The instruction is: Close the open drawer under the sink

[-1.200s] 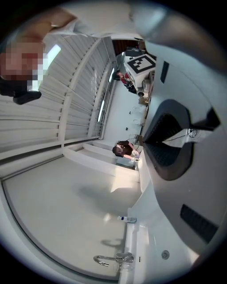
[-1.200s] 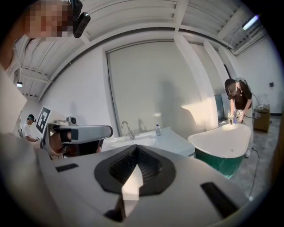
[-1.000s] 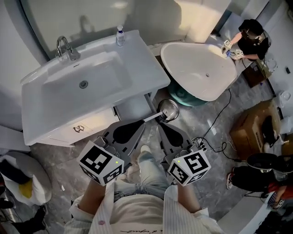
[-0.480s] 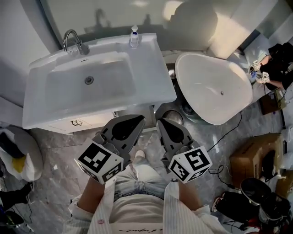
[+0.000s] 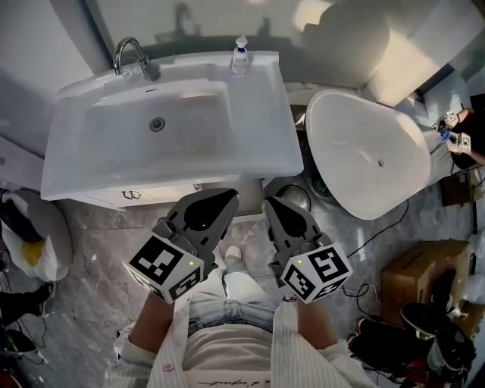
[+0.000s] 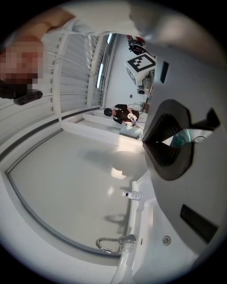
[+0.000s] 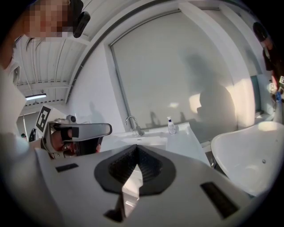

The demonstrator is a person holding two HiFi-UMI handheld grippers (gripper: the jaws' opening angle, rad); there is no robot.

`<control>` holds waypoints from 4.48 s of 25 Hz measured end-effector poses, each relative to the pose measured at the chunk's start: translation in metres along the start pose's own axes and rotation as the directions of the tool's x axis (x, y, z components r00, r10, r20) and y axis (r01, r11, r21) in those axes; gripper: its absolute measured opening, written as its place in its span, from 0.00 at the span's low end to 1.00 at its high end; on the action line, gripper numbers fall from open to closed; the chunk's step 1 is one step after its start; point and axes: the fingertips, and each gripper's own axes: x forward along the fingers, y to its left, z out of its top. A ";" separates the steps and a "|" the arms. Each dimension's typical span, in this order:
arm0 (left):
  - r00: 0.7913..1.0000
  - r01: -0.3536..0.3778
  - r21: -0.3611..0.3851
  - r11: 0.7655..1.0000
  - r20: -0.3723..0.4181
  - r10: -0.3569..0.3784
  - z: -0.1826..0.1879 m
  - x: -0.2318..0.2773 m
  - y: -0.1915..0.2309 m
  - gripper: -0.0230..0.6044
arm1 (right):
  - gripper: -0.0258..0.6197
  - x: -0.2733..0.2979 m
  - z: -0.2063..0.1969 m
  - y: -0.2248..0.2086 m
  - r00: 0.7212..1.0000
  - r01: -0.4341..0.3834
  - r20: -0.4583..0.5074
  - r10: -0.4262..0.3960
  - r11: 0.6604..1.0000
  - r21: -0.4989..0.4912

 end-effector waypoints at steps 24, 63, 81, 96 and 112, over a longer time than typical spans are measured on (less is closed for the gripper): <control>0.986 -0.146 -0.103 0.984 -0.095 0.136 -0.127 0.015 0.058 0.06 | 0.05 0.044 -0.111 -0.031 0.987 0.007 -0.158 0.005 0.997 0.075; 0.885 -0.292 -0.192 0.937 -0.426 0.188 -0.421 0.019 0.094 0.06 | 0.05 0.072 -0.390 -0.083 0.891 0.126 -0.452 -0.045 0.980 0.152; 0.872 -0.339 -0.238 0.910 -0.443 0.209 -0.434 0.019 0.108 0.07 | 0.06 0.092 -0.388 -0.095 0.901 0.158 -0.428 -0.074 0.973 0.165; 0.882 -0.330 -0.240 0.913 -0.424 0.208 -0.418 0.021 0.112 0.06 | 0.06 0.094 -0.378 -0.093 0.904 0.193 -0.406 -0.135 0.976 0.104; 0.895 -0.310 -0.187 0.932 -0.387 0.220 -0.389 0.048 0.160 0.06 | 0.06 0.143 -0.347 -0.115 0.916 0.229 -0.358 -0.183 0.969 0.089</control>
